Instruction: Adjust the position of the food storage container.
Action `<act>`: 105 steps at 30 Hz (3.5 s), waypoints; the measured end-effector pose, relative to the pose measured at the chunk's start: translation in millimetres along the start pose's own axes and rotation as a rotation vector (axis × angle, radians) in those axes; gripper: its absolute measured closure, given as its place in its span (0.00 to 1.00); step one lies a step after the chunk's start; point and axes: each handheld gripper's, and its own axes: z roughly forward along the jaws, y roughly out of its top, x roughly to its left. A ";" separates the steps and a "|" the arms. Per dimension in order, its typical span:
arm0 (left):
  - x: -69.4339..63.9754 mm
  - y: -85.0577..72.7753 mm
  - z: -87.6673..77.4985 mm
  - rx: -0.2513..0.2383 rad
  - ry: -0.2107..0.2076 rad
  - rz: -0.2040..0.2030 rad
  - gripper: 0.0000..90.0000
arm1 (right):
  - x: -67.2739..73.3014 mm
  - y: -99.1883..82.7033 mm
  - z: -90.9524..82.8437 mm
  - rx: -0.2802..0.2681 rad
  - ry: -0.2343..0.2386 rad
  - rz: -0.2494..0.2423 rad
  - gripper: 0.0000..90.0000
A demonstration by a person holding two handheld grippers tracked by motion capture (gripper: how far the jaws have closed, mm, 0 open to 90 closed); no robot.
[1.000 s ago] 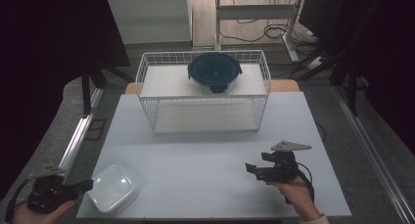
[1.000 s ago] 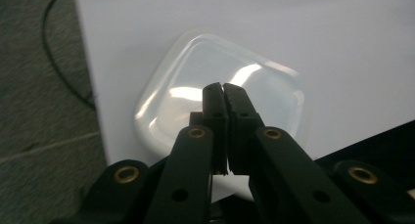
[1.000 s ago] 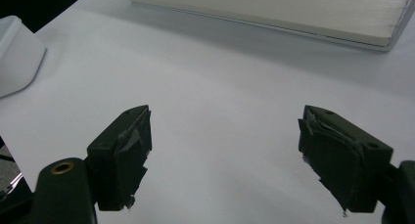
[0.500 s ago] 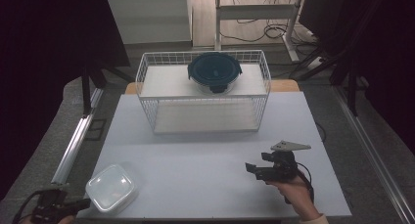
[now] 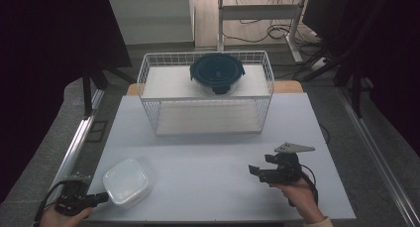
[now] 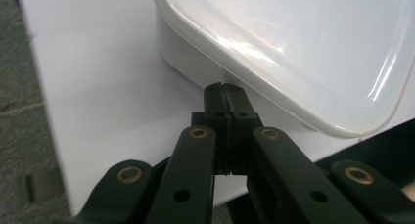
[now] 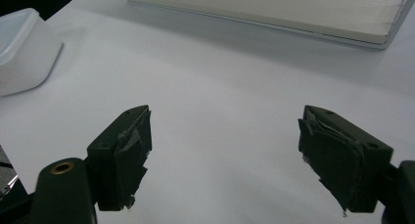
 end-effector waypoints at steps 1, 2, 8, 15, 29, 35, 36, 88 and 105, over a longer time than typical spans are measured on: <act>-0.9 2.6 1.9 -0.001 -0.005 0.002 1.00 | -0.1 0.1 -0.3 0.000 -0.001 -0.001 0.22; -1.7 5.0 3.6 0.000 -0.010 0.005 1.00 | -0.3 0.2 -0.4 -0.002 -0.003 -0.003 0.22; -5.3 17.7 7.1 -0.003 -0.014 0.027 1.00 | -0.4 0.4 -1.5 -0.001 -0.002 -0.002 0.22; -8.8 30.7 13.5 -0.007 -0.025 0.044 1.00 | -0.2 2.5 -5.2 -0.025 0.047 0.034 0.22; -21.8 59.9 28.9 -0.006 -0.064 0.088 1.00 | -0.1 2.9 -6.3 -0.021 -0.008 0.002 0.22; -37.1 76.1 42.5 0.007 -0.114 0.121 1.00 | 0.4 2.9 -5.5 -0.018 -0.011 -0.002 0.22; -37.1 76.1 42.5 0.007 -0.114 0.121 1.00 | 0.4 3.1 -6.0 -0.019 -0.012 -0.002 0.22; -140.6 152.6 121.4 0.055 -0.331 0.270 1.00 | 1.3 52.4 6.6 -0.095 -0.038 0.049 0.22; -147.4 157.7 119.3 -0.023 -0.279 0.256 1.00 | -11.8 41.8 2.4 -0.097 -0.033 0.059 0.22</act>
